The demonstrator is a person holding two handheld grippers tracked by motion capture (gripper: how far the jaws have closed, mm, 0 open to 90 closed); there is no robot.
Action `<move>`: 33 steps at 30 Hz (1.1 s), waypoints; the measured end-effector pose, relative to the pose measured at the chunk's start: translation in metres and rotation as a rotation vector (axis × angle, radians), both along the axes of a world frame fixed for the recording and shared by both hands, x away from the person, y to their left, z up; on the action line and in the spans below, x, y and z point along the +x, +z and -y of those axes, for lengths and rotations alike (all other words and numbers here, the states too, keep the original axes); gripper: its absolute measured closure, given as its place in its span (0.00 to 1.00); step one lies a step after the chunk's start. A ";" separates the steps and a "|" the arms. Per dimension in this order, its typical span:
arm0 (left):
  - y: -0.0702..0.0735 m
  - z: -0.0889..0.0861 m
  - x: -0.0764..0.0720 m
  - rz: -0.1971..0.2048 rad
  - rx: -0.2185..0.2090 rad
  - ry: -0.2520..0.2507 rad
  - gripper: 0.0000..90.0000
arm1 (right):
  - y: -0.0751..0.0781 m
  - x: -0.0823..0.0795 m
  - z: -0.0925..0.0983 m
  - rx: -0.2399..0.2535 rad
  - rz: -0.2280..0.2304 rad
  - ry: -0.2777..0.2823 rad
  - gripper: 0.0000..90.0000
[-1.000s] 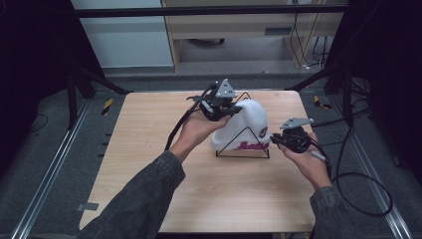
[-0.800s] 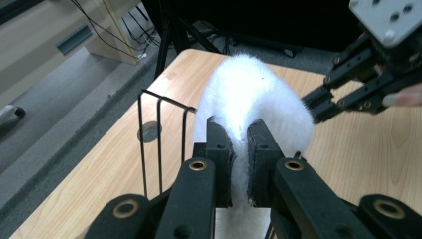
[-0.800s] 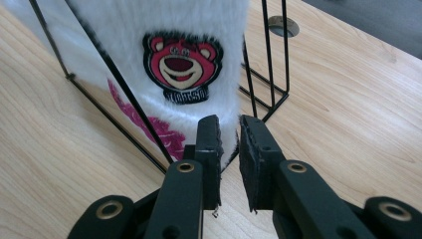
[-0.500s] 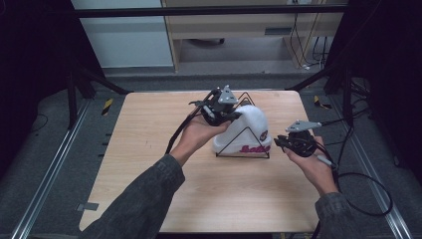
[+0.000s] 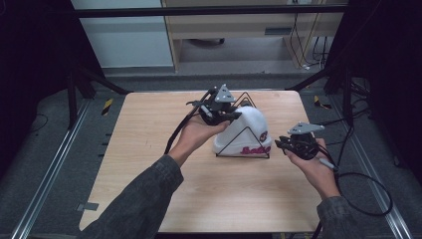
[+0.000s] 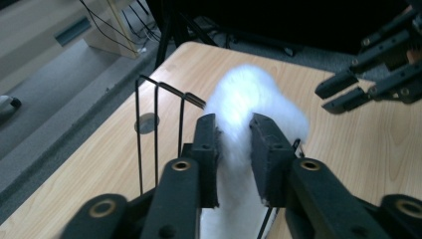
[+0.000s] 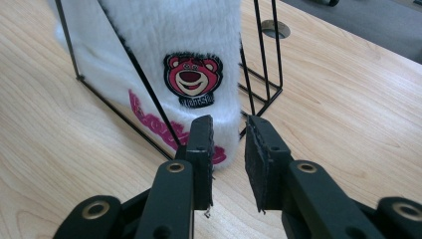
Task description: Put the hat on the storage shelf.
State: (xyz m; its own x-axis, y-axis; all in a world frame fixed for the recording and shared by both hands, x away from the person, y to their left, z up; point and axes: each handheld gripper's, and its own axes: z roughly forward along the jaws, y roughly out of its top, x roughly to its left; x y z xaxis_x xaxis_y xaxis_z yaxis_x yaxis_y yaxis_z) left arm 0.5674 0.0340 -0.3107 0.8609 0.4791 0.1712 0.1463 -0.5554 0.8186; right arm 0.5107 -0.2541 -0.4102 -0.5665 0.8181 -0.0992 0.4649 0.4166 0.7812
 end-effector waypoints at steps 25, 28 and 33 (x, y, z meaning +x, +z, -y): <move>0.011 -0.037 -0.048 -0.008 -0.032 0.027 0.09 | 0.035 -0.040 -0.023 0.081 0.151 -0.089 0.22; 0.007 -0.048 -0.056 -0.006 -0.023 0.032 0.07 | 0.043 -0.050 -0.033 0.093 0.183 -0.075 0.16; 0.000 -0.064 -0.066 -0.003 -0.026 0.045 0.05 | 0.049 -0.062 -0.049 0.094 0.199 -0.033 0.10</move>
State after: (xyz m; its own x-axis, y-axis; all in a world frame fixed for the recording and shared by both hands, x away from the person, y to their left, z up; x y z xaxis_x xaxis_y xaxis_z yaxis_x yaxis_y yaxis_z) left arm 0.5013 0.0983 -0.3103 0.8390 0.5214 0.1556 0.1729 -0.5266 0.8323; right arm 0.4485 -0.2046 -0.3612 -0.5162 0.8467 -0.1289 0.3097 0.3248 0.8937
